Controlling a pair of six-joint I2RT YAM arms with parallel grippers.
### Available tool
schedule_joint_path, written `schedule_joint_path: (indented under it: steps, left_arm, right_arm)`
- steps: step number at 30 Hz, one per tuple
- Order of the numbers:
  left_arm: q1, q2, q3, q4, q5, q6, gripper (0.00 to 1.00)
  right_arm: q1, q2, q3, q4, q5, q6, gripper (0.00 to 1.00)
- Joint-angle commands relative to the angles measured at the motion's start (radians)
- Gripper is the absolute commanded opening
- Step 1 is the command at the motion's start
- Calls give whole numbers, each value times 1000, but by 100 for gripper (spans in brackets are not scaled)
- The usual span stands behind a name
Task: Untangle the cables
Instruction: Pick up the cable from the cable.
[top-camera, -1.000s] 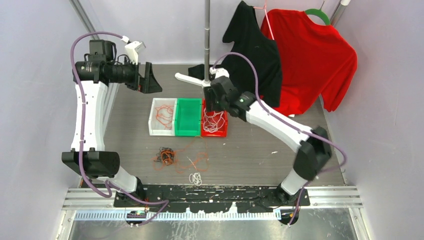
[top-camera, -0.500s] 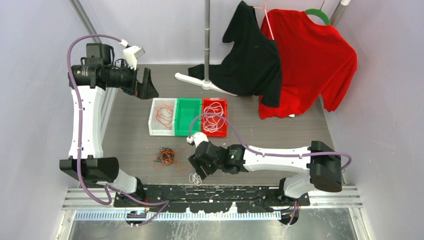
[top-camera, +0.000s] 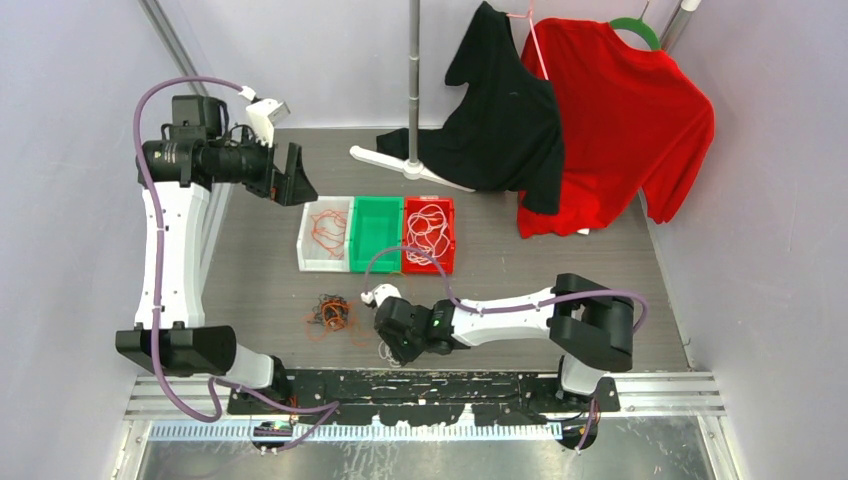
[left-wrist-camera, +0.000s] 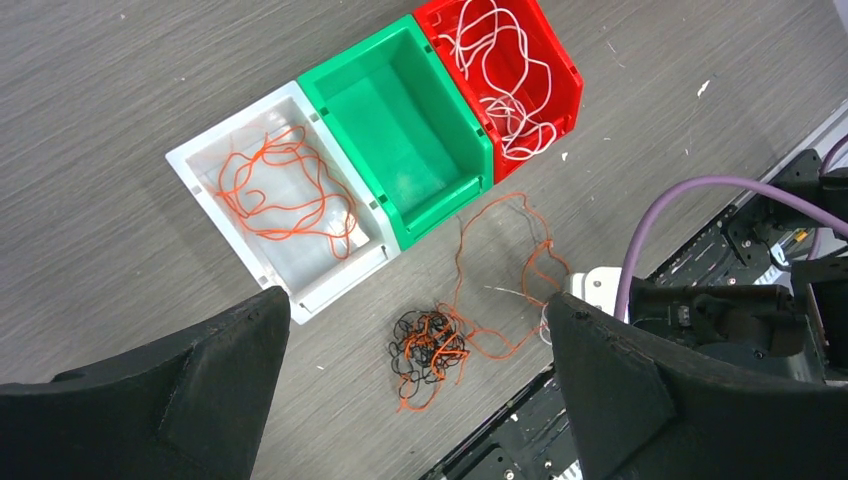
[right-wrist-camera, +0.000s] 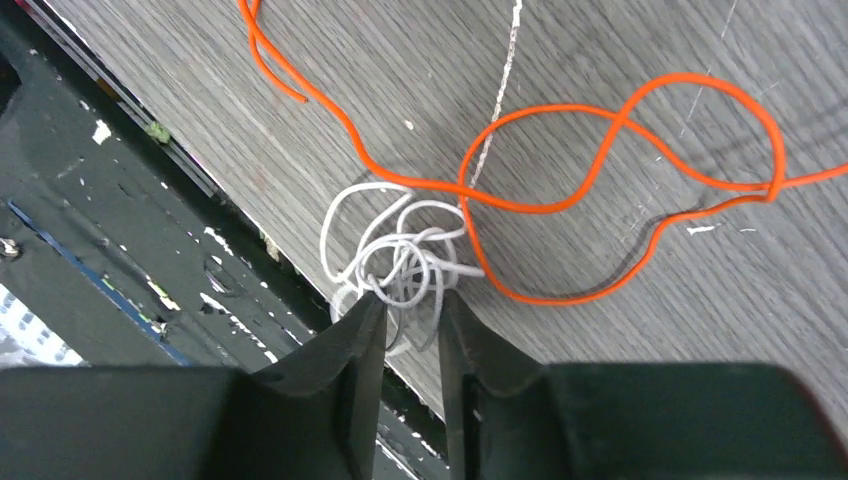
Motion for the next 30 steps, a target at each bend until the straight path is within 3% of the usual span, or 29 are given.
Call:
schedule_joint_path:
  steps: [1,9,13,16,21,26,30]
  left_arm:
    - [7,-48,-20,52,29,-7,100]
    - [2,-81,-153,29,207,14,89]
    - [-70,-94,-239,-38,316,68,73]
    - [-212,-118,-341,-47,308,94,64]
    - [-384,-151,-458,40,292,37,64]
    - [-403,-136,-489,75,299,13,62]
    - [-403,-130,-505,112,299,-11,55]
  right_arm:
    - [-1,-52,20,28,12,-8,24]
    - [-89,-305,42,-21,-56,-105,1]
    - [-168,-409,33,19,-144,-105,1]
    - [-226,-431,34,60,-197,-92,1]
    - [-270,-425,42,154,-230,-64,2]
    - [-287,-425,39,229,-226,-36,4]
    - [-291,-440,12,289,-227,-26,4]
